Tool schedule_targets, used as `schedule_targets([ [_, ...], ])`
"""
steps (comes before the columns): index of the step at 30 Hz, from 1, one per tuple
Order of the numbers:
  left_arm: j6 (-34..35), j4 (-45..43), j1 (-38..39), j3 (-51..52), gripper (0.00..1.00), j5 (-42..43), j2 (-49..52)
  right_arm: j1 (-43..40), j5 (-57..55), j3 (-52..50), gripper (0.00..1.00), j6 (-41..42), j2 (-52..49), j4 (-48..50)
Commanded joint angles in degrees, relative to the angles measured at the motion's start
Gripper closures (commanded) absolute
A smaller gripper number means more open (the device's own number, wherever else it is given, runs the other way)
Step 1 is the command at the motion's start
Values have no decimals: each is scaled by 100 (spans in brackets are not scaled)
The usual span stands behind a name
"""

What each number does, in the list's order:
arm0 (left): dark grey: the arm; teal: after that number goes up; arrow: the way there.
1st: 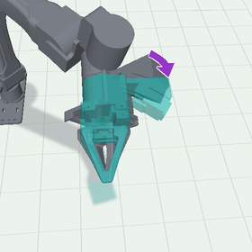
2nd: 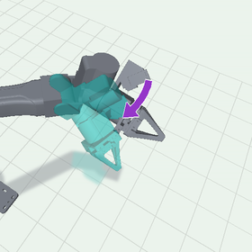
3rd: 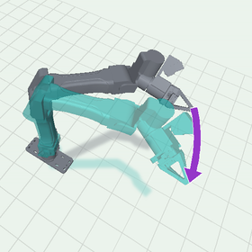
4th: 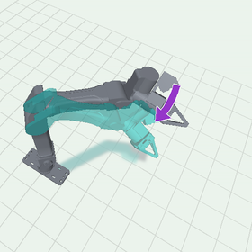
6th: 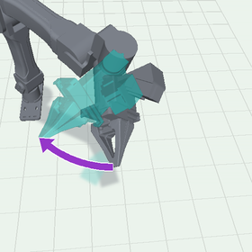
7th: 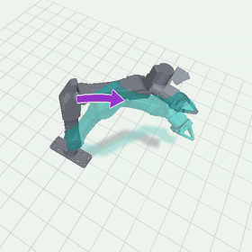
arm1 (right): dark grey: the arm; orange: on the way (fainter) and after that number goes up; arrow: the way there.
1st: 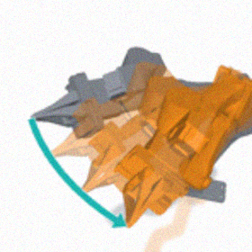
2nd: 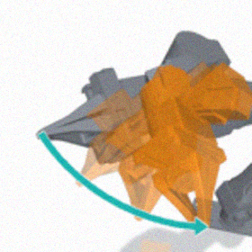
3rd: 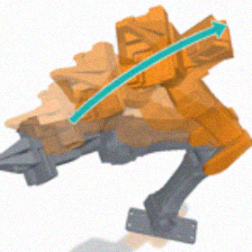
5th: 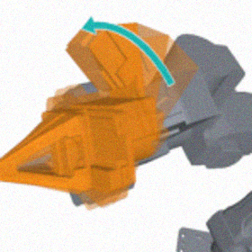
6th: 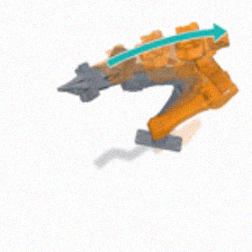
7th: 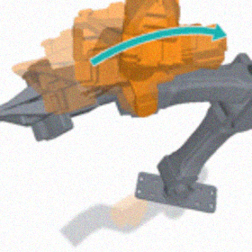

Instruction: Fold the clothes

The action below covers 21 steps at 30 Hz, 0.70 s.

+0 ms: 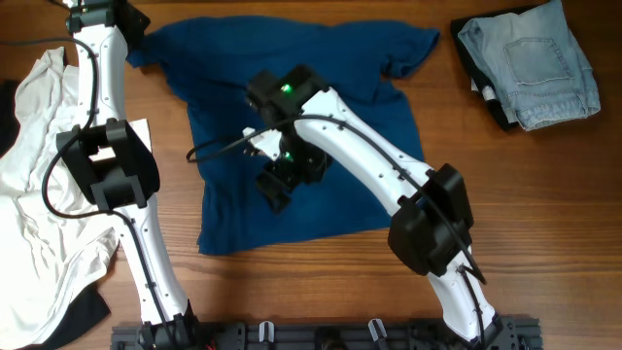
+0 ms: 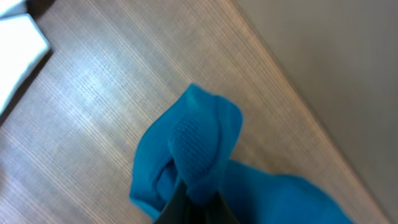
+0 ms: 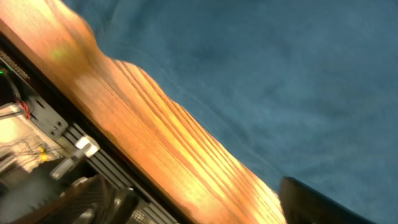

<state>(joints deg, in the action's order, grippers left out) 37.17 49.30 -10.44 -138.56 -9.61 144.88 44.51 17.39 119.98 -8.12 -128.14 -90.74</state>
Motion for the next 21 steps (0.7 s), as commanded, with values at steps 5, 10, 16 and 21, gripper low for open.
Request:
schedule_targets([
  [5, -70, 273, 33, -63, 96, -28, -328, 466, 111, -424, 12, -662, -103, 776],
  [10, -70, 332, 48, -63, 96, -28, -476, 461, 1113, -424, 21, -1707, -103, 765],
  [16, -70, 531, 48, -63, 96, -28, -551, 208, 1379, -424, 16, -1327, -103, 903],
  [21, -68, 649, 48, -63, 96, -2, -551, -780, 1279, -498, 46, -61, -105, 903],
])
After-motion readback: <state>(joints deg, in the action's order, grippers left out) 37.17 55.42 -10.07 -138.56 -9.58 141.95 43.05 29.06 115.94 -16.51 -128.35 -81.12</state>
